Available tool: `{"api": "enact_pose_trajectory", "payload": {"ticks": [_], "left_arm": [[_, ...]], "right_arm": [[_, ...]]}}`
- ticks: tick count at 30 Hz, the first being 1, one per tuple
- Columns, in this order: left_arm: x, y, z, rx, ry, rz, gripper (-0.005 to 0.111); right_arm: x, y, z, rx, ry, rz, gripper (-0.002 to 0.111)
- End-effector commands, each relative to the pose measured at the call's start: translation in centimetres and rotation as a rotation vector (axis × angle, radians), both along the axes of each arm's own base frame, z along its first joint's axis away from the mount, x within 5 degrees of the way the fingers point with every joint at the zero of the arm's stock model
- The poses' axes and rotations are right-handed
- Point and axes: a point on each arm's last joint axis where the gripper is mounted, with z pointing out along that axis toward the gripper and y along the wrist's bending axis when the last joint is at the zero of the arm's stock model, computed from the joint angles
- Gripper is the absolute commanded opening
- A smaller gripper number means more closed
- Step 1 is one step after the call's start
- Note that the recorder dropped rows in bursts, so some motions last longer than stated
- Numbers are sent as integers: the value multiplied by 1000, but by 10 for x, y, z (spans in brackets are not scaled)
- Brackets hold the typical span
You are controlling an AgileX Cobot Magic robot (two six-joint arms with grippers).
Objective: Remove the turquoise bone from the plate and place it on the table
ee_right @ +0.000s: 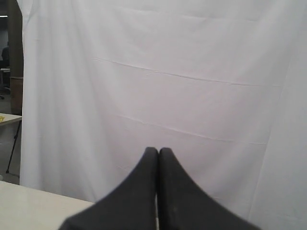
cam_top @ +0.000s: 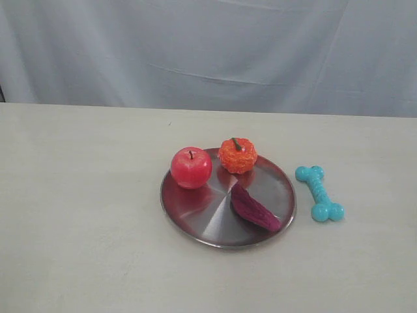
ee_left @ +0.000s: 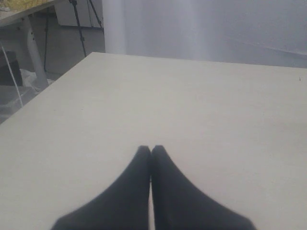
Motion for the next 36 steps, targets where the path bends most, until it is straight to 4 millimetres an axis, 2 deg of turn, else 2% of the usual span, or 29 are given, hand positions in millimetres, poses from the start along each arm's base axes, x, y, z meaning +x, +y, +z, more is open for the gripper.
{"api": "enact_pose_trajectory", "payload": {"ticks": [1,6,10,15,20,24,30,36], "left_arm": [[0,0,0,0,-4,3,0],[0,0,0,0,-4,3,0],[0,0,0,0,-4,3,0],[0,0,0,0,-4,3,0],[0,0,0,0,-4,3,0],[0,0,0,0,-4,3,0],[0,0,0,0,-4,3,0],[0,0,0,0,-4,3,0]], "right_arm": [[-1,0,-1,2,-2,2,-1],[-2,0,0,2,-6,2,-1],[-11,-2,2,-3,-43,-46,-1],[-39,-3,9,2,-166,-172,-1],[-66,-2,3,60,-190,-331,-1],[-73,-1,-4,65,-187,-372,-1],[-52,-2,-34,34,-175,-295,-1],[-31,1,-90,12,-186,-168,-1]]}}
